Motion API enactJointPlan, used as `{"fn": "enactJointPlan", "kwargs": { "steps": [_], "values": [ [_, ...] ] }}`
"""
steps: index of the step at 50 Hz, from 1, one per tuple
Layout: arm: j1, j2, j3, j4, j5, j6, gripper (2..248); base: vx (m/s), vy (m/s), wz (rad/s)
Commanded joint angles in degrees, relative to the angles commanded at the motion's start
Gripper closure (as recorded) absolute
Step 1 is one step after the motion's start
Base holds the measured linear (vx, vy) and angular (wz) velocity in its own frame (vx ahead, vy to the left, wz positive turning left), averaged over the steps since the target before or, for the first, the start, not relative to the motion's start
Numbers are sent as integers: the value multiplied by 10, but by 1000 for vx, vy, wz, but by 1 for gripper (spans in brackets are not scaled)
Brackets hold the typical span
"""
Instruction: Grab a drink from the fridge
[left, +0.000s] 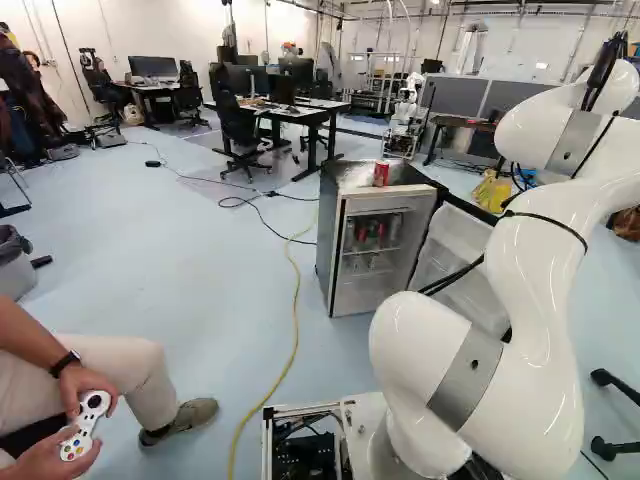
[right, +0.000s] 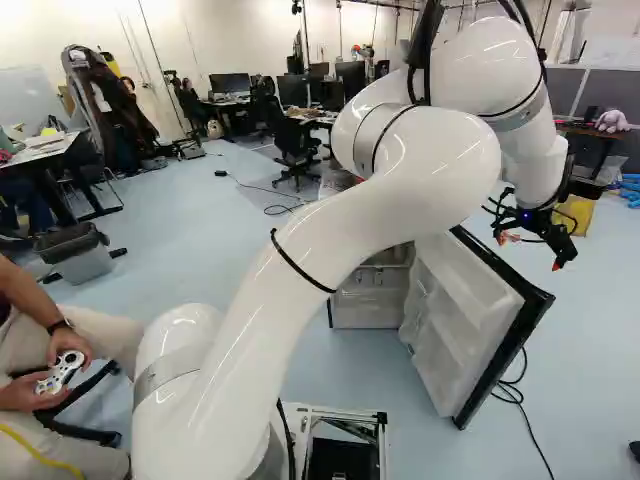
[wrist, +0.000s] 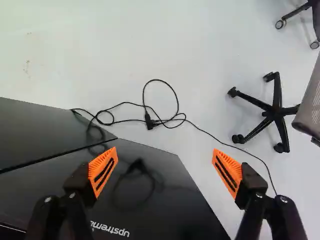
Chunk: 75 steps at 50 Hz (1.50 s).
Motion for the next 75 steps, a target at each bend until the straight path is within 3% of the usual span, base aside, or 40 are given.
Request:
{"fn": "enactJointPlan", "kwargs": {
  "steps": [42,75],
  "values": [
    [-3,52,81,0,0,0,3,0,0,0],
    [7,106,163,0,0,0,3,0,0,0]
  ]
}}
